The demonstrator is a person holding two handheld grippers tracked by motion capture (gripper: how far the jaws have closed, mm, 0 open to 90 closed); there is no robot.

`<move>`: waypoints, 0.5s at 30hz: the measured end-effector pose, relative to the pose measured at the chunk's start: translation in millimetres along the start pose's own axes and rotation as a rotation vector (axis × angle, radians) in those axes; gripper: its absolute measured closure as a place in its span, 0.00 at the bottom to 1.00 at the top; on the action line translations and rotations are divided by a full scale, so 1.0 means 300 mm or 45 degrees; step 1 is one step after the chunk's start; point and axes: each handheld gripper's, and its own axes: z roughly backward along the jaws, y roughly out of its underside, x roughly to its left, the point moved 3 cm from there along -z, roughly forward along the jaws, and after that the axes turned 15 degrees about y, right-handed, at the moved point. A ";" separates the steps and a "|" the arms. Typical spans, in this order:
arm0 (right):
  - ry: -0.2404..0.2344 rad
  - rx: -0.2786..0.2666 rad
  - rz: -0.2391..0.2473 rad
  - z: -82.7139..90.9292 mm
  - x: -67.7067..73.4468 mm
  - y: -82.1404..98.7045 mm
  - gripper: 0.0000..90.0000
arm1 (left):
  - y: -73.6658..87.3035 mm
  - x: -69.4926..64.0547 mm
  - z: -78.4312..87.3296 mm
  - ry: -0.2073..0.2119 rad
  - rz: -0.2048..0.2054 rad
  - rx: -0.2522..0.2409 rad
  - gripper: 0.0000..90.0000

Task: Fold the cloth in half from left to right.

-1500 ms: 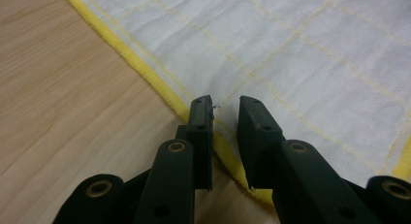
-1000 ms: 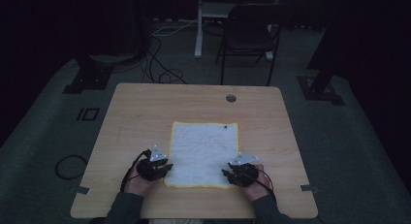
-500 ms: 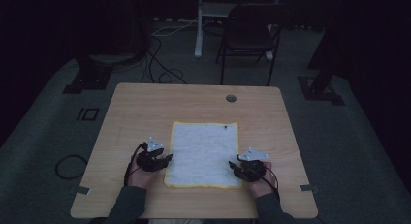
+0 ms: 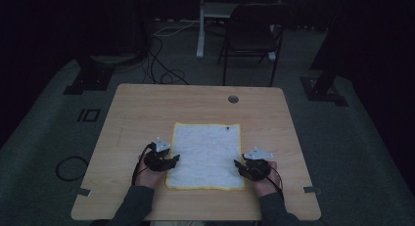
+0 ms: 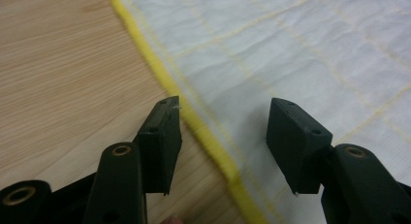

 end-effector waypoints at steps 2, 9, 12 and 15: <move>0.002 0.002 0.000 -0.001 -0.002 0.000 0.62 | -0.006 -0.008 -0.009 0.014 -0.007 0.004 0.52; -0.003 -0.022 0.002 0.000 -0.003 -0.003 0.62 | -0.017 -0.019 -0.020 0.019 -0.026 0.023 0.56; 0.005 -0.020 -0.004 -0.003 -0.008 -0.004 0.62 | -0.018 -0.016 -0.017 0.035 -0.015 0.015 0.68; 0.008 -0.017 -0.014 -0.012 -0.014 -0.004 0.63 | -0.016 -0.012 -0.015 0.068 -0.012 0.008 0.82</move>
